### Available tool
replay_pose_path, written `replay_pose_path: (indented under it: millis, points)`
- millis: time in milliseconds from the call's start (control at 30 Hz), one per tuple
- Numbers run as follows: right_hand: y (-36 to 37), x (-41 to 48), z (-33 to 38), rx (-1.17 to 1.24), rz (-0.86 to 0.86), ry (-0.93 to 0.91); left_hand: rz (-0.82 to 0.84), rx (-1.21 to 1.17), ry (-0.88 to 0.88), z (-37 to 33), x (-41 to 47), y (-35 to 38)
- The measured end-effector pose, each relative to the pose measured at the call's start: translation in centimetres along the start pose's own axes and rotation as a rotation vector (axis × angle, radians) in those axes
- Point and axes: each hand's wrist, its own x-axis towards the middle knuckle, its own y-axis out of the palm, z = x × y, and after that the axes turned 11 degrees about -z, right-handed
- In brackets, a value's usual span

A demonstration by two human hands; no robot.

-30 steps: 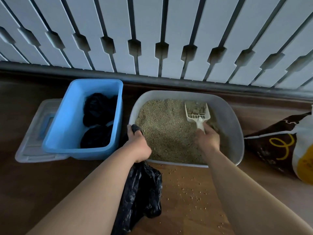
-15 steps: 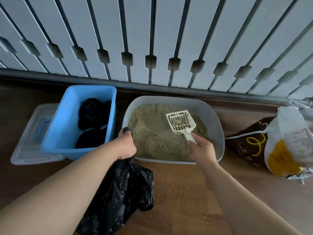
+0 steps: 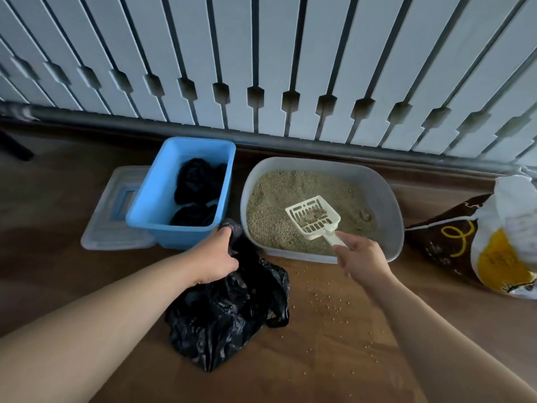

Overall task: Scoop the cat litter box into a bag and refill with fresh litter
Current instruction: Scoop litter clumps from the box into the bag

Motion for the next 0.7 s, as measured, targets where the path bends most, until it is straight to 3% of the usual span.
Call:
replay_pose_path:
  millis: [233,467,600,700]
  points:
    - [-1.1,-2.3,2.7,-0.052,0.102,-0.086,0.021,-0.185,-0.062,1.5,-2.0,-0.2]
    - [-0.4,-6.3,5.0,-0.161,0.403,-0.174,0.037,-0.195,-0.121,3.7,-3.5,-0.6]
    - [1.9,-8.1,5.8,-0.343,0.450,-0.291,0.029,-0.196,-0.097,3.9,-4.2,-0.6]
    - [4.4,-9.5,6.2,-0.654,0.387,-0.487,0.018,-0.206,-0.061,3.7,-4.4,-0.5]
